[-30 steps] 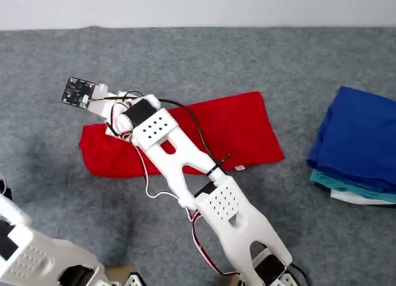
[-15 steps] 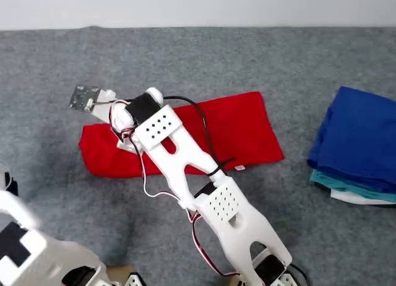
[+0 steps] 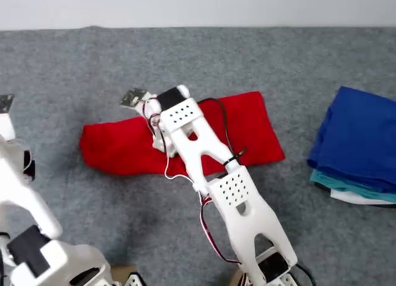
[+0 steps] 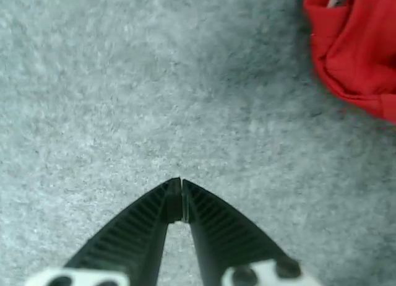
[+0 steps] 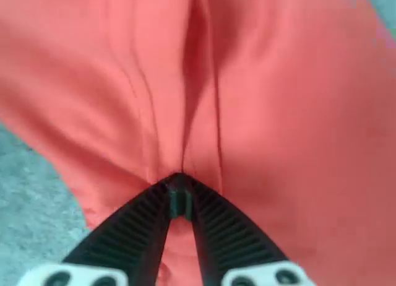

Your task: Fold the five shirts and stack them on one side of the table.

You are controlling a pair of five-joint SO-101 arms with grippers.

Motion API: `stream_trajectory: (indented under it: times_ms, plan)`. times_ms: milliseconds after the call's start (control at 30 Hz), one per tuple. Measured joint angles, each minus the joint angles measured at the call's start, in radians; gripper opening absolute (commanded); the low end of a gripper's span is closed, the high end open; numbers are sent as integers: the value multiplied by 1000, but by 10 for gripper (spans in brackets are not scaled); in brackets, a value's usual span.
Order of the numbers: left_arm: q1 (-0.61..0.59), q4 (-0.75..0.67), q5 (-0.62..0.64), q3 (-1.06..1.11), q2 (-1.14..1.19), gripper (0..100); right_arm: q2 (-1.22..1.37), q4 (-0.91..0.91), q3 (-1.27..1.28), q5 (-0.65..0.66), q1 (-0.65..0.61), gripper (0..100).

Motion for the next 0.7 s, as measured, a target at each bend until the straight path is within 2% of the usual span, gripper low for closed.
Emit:
stream_trajectory:
  times_ms: [267,367,500,567,700]
  plan:
    - [97,69,0,0,-109,7,-58,3,-275,0,8,9]
    - [95,98,0,0,-144,7,-117,3,-290,0,34,11]
    - [37,133,-11,0,-198,7,-173,5,-187,-25,143,16]
    - [-9,150,-41,0,-221,7,-184,5,-95,-75,215,61]
    - [-106,184,-78,0,-236,7,-184,5,68,-189,356,231]
